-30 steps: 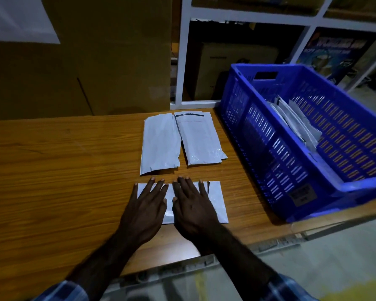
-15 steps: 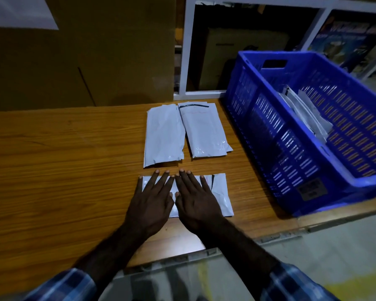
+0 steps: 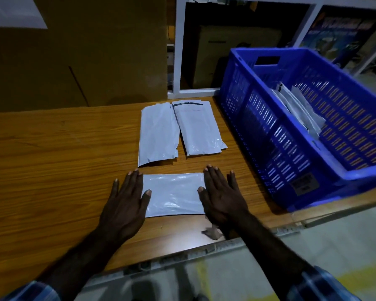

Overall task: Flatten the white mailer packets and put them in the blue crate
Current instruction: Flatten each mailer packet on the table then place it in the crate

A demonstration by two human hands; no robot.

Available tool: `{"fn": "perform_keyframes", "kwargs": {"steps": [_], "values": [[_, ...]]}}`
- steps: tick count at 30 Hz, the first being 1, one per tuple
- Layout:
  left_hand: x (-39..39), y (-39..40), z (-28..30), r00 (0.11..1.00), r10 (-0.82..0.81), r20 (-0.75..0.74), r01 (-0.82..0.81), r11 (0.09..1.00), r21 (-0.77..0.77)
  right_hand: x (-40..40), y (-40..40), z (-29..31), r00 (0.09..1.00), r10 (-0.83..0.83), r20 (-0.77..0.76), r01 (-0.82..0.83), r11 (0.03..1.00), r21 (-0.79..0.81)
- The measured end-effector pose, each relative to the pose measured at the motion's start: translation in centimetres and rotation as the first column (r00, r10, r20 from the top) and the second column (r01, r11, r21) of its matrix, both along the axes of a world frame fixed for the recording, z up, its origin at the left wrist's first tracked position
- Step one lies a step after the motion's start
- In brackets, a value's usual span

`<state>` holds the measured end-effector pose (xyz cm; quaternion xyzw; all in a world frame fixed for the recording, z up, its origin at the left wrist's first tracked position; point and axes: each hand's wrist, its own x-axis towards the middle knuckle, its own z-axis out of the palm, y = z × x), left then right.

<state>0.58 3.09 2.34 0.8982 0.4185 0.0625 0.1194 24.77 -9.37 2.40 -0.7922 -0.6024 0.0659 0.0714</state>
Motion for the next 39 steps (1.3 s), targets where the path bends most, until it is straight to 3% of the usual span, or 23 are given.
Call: {"fn": "perform_keyframes", "kwargs": {"steps": [4, 11, 16, 20, 25, 27, 29, 31, 32, 34, 36, 39], "values": [[4.3, -1.7, 1.1, 0.995, -0.095, 0.027, 0.092, 0.991, 0.093, -3.0, 1.9, 0.2, 0.989, 0.13, -0.068, -0.12, 0.984, 0.133], [6.1, -1.8, -0.3, 0.98, -0.151, -0.127, 0.163, 0.982, 0.095, -4.5, 1.9, -1.9, 0.985, 0.156, 0.068, -0.168, 0.952, 0.256], [5.7, -1.6, -0.3, 0.982, -0.142, -0.126, 0.152, 0.986, 0.075, -4.2, 1.8, -1.3, 0.99, 0.138, 0.033, -0.142, 0.978, 0.154], [1.6, -0.5, -0.9, 1.0, 0.003, -0.03, -0.003, 1.0, 0.012, -1.0, 0.2, -0.5, 0.996, -0.066, -0.056, 0.066, 0.998, -0.014], [-1.9, 0.4, -0.6, 1.0, 0.019, -0.016, -0.02, 0.998, -0.057, 0.2, -0.8, 0.0, 0.987, -0.116, -0.108, 0.109, 0.992, -0.067], [-1.6, 0.1, 0.4, 0.995, 0.036, 0.088, -0.03, 0.997, -0.066, -0.1, -0.5, 0.8, 0.986, -0.102, -0.131, 0.104, 0.995, 0.006], [-1.1, 0.1, 1.4, 0.966, -0.06, 0.253, 0.038, 0.995, 0.089, -0.7, -0.1, 1.9, 0.988, -0.057, -0.141, 0.083, 0.979, 0.186], [-0.3, 0.4, 1.8, 0.931, -0.215, 0.296, 0.134, 0.953, 0.272, -1.3, 0.7, 2.7, 0.988, -0.017, -0.156, 0.067, 0.945, 0.32], [0.2, 0.7, 2.2, 0.921, -0.252, 0.298, 0.173, 0.948, 0.268, -1.5, 1.1, 3.0, 0.988, -0.001, -0.157, 0.053, 0.945, 0.324], [0.8, 1.8, 2.5, 0.923, -0.236, 0.303, 0.196, 0.968, 0.157, -1.5, 1.9, 3.5, 0.984, 0.026, -0.174, 0.007, 0.982, 0.19], [1.0, 2.5, 2.1, 0.963, -0.231, 0.142, 0.224, 0.973, 0.064, -1.0, 2.1, 3.4, 0.974, 0.022, -0.224, -0.022, 1.0, 0.001], [0.6, 3.0, 1.2, 0.97, -0.241, 0.005, 0.241, 0.971, 0.001, -0.6, 2.0, 3.4, 0.972, 0.048, -0.229, -0.06, 0.997, -0.045]]}}
